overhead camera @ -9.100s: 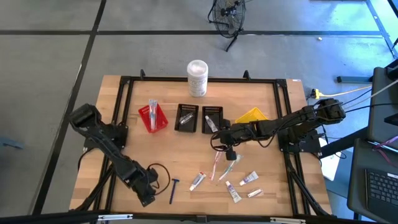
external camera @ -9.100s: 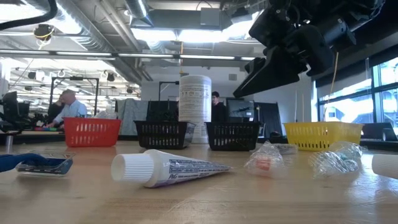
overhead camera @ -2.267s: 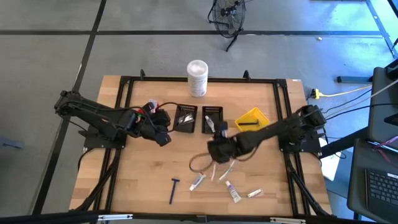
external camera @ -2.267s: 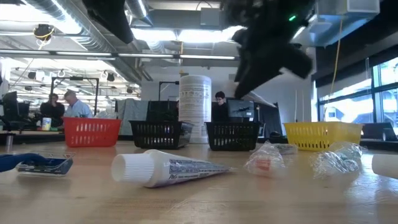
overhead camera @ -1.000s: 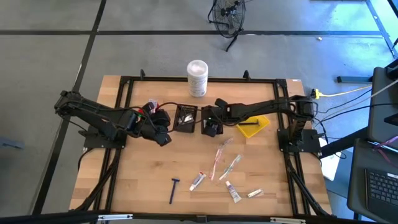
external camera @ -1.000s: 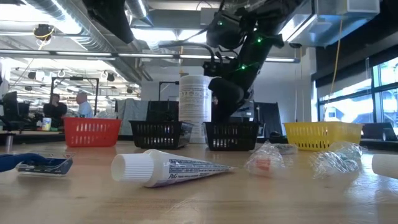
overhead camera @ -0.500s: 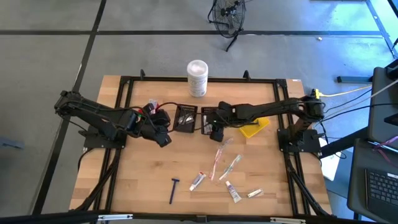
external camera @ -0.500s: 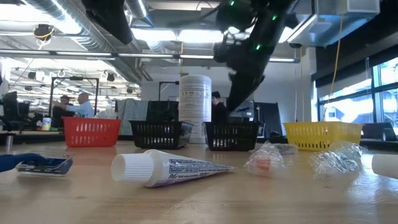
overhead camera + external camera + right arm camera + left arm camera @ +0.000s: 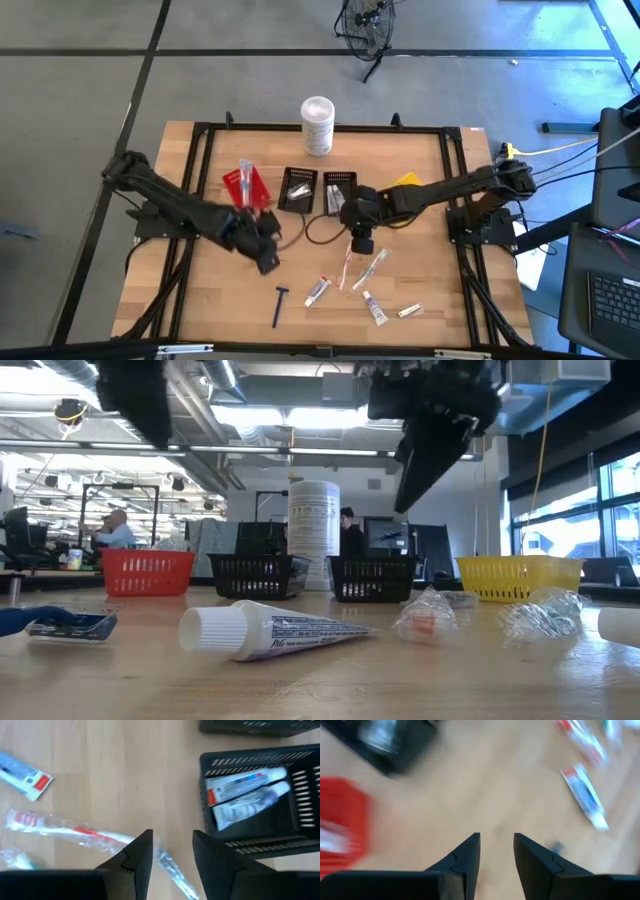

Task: Pick & Place Travel size toiletries
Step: Put the blue razor into the yellow bin

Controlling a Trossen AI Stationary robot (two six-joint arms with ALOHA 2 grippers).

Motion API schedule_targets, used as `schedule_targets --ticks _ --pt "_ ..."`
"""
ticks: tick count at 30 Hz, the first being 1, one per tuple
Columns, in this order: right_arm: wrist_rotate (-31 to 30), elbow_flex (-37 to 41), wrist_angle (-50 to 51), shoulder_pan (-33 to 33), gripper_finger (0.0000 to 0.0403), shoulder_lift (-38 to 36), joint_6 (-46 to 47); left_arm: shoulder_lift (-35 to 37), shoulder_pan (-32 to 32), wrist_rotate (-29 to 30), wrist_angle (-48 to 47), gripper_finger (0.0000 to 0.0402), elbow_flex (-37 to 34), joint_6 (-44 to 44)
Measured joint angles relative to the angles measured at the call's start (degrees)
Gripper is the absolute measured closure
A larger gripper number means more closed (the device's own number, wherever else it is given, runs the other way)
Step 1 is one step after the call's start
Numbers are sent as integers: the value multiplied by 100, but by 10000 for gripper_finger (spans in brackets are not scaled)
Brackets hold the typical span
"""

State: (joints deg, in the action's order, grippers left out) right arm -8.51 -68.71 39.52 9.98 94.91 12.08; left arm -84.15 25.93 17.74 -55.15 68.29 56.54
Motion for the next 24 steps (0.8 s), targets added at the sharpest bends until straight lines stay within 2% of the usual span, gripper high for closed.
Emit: schedule_targets --ticks 3,8,17,24 --pt "-3 0 56 167 254 0 104 -383 208 -294 187 288 -2 271" --pt "-2 0 36 467 247 0 102 -907 292 -783 178 286 -2 1452" --pt "-655 0 -8 738 245 0 250 -1590 502 -2145 1198 268 -4 1802" --pt "-756 0 -39 699 257 0 -104 -1673 729 -2100 1723 246 -4 2748"
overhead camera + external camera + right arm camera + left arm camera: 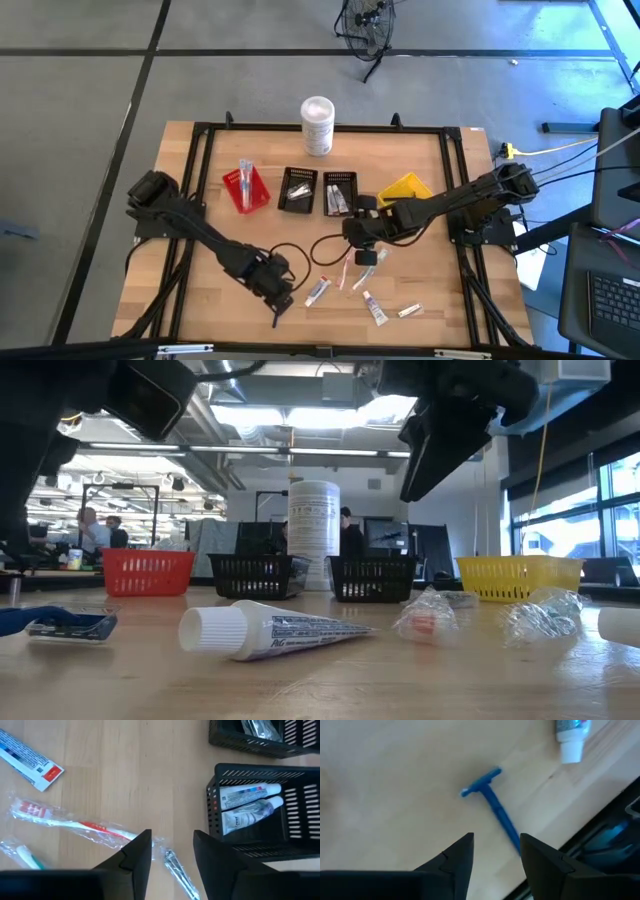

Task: Pick & Place Travel size toiletries
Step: Put the blue razor into the yellow bin

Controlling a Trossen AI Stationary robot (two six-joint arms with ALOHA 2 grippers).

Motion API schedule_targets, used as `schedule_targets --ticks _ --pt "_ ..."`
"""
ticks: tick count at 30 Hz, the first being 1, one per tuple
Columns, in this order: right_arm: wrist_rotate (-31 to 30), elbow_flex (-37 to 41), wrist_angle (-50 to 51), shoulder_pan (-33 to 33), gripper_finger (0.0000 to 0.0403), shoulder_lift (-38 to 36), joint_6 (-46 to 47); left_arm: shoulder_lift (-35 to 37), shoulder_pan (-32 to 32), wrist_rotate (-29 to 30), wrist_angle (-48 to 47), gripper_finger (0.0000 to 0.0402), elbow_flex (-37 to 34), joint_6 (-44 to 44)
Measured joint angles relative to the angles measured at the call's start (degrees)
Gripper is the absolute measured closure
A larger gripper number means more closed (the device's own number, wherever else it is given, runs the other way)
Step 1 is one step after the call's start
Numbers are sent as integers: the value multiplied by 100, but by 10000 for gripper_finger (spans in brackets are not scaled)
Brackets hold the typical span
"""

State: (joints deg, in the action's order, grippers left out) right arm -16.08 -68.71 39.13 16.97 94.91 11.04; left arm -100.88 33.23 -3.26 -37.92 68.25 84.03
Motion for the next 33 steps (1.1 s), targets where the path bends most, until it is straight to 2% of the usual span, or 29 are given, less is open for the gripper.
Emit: schedule_targets --ticks 5,10,18,28,33 --pt "2 0 -13 -68 259 2 -173 0 208 354 89 242 0 800" --pt "43 0 -13 -137 252 2 -295 -106 416 595 128 242 0 1121" --pt "44 -2 -102 -379 236 3 -292 -575 503 677 583 242 0 1132" --pt "46 -2 -124 -673 229 4 -299 -868 492 867 663 244 9 1076" --pt "63 -2 -137 -716 239 4 -413 -879 492 830 498 271 15 987"
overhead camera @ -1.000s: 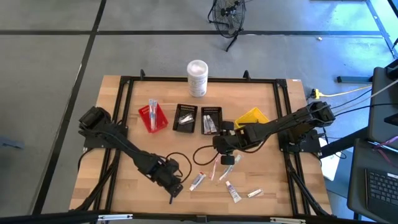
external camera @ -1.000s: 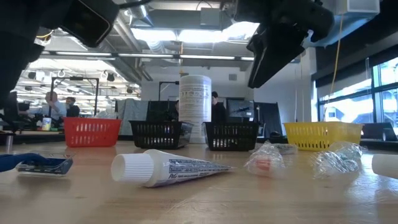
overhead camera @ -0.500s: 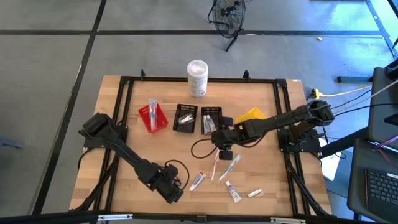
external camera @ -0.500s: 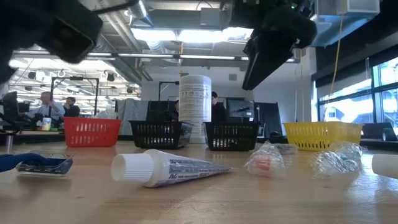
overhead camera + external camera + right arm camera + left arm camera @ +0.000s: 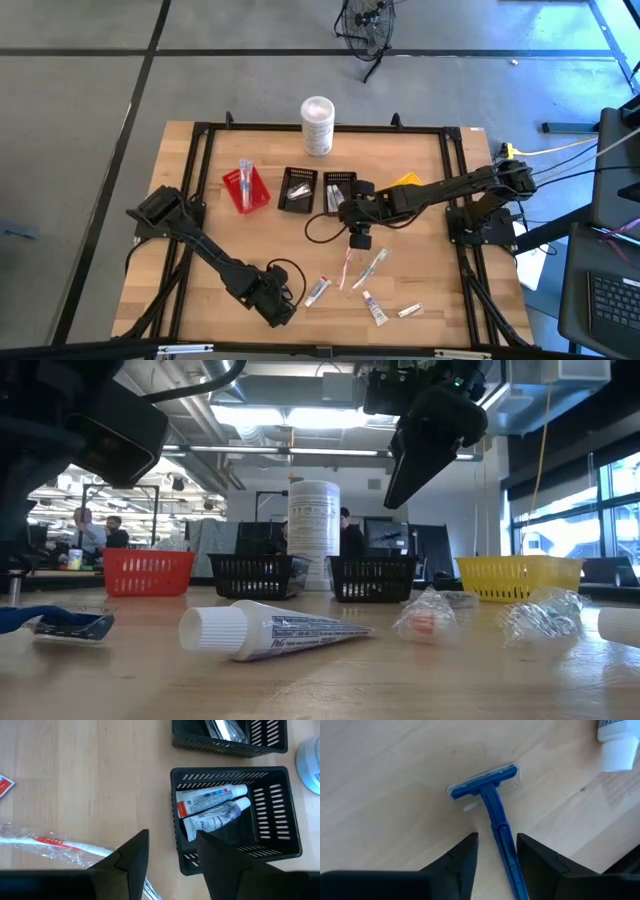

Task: Pick & Place Travel size toiletries
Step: Put the blue razor into the yellow bin

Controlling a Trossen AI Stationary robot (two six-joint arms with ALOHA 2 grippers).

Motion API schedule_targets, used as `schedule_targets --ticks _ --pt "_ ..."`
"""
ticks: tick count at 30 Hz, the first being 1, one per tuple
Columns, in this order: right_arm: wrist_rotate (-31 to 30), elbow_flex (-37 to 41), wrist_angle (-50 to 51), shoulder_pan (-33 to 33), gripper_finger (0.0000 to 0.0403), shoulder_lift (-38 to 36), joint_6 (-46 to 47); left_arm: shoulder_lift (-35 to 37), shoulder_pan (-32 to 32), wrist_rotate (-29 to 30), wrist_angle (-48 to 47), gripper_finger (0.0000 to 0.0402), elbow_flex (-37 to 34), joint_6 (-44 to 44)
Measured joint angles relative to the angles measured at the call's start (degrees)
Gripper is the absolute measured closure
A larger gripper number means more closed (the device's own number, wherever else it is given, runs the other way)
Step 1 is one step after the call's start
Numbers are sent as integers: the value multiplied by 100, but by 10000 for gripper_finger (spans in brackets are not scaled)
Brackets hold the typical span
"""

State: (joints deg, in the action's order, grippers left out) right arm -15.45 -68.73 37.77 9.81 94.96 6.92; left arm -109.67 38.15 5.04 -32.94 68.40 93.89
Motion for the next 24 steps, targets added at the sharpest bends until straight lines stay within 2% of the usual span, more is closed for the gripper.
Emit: schedule_targets --ticks 7,13,19,24 --pt "5 0 -25 2 250 0 -124 0 -4 -10 -257 326 3 -15" --pt "2 0 -383 2 252 0 -847 12 -2 71 -285 359 -3 -229" --pt "201 0 -440 12 249 -50 -1438 123 -99 372 -472 366 -32 -596" --pt "348 0 323 -29 258 -534 -1383 477 -207 748 -808 365 -24 -1051"
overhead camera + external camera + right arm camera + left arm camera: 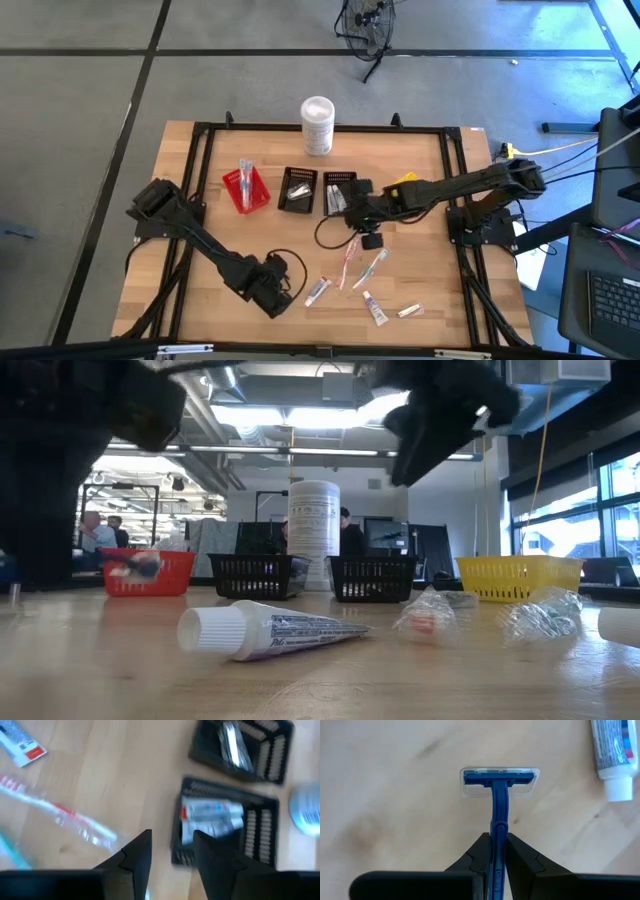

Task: Pick & Place Travel size toiletries
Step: Put the blue razor into the yellow bin

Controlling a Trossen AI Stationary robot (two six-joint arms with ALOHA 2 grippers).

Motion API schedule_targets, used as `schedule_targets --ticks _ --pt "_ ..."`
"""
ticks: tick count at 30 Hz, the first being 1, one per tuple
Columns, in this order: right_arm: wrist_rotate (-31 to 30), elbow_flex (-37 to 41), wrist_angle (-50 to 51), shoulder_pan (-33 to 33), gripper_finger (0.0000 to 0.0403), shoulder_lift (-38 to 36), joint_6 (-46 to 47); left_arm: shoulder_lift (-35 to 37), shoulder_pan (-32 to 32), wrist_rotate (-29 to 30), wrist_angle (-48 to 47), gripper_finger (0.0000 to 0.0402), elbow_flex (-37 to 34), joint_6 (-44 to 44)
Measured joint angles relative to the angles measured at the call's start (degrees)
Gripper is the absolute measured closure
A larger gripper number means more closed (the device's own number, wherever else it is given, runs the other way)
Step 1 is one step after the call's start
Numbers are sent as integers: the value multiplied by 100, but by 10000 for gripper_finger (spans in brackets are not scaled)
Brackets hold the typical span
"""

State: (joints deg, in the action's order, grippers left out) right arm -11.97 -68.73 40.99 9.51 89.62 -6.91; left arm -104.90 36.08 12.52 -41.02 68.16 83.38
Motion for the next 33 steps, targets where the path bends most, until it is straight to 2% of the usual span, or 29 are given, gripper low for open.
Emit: schedule_targets --ticks 4,7,14,17,21,24,28,33 --pt "-31 1 597 -25 270 -760 532 426 -175 576 -313 366 4 -564" --pt "-48 253 351 23 279 -1452 767 780 -324 1158 -396 365 4 -1167" --pt "710 2182 -1892 70 289 -2957 786 1684 -604 2229 -71 366 7 -3152" --pt "733 3025 -3320 68 284 -3301 791 1899 -778 2502 171 365 9 -4124" --pt "732 3873 -5087 55 274 -3355 766 1910 -1145 2454 861 365 9 -5195" --pt "682 4285 -6010 55 268 -3152 1052 1817 -1422 2208 1629 365 12 -6010" --pt "687 4419 -6285 57 264 -2824 1112 1763 -1718 1854 2795 365 9 -7105" --pt "706 4419 -7004 132 266 -2336 1138 1680 -2063 974 4117 365 13 -8004"
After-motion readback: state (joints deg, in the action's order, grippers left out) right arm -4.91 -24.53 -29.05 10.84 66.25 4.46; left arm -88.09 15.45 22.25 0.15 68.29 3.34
